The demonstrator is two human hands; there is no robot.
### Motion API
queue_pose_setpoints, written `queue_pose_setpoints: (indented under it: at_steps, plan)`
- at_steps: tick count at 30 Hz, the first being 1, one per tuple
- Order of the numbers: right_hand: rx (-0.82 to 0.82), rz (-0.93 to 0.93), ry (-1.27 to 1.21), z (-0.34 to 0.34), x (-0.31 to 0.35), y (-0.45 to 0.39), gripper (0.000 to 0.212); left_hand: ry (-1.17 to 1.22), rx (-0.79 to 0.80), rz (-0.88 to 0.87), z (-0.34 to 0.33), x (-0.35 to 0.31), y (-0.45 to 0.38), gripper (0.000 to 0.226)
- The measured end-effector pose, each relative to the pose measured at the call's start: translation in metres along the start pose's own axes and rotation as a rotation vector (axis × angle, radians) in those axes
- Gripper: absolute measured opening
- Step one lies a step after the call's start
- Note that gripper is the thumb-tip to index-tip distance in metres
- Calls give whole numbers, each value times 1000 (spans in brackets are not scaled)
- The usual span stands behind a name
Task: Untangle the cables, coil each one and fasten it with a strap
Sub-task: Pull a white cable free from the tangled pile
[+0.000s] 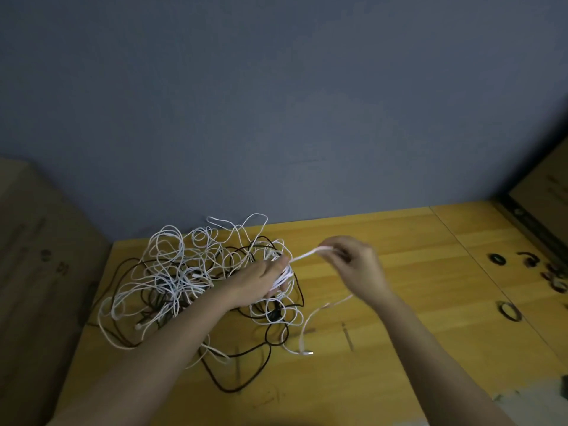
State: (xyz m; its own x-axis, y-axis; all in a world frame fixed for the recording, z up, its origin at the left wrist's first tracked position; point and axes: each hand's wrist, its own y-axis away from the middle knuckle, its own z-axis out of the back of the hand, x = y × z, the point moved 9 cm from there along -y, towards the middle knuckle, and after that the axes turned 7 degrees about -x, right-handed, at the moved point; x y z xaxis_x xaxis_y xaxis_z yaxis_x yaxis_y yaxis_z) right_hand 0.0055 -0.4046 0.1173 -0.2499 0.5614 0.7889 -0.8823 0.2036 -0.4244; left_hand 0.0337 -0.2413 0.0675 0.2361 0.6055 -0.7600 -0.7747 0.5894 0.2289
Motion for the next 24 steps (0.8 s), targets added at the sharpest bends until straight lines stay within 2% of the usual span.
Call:
queue_pose_setpoints:
  at_steps: [2, 6, 8, 11, 13, 16, 18, 20, 24]
  plan:
    - [-65, -128, -69, 18, -16, -12, 13, 191, -35, -28, 7, -10, 4, 61]
    - [94, -263, -55, -12, -52, 2, 17, 656, 12, -110, 20, -41, 4, 48]
    - [133, -335, -122, -35, -69, 19, 20, 792, -24, -144, 26, -54, 0, 45]
    - [225, -396, -174, -67, -80, 42, 22, 870, -122, -170, 33, -58, -12, 37]
    - [301, -420, -168, -82, -83, 54, 23, 809, -194, -134, 34, -51, -22, 29]
    - [418, -349, -74, -94, -75, 65, 20, 483, -317, -77, 37, -37, -31, 28]
    - [461, -264, -21, -95, -65, 69, 17, 288, -334, -77, 34, -32, -36, 28]
    - [453, -126, 59, -91, -50, 67, 21, 77, -276, -25, 24, -18, -42, 38]
    - [355, 57, 121, -71, -29, 52, 25, -235, -30, 90, -9, 13, -40, 61]
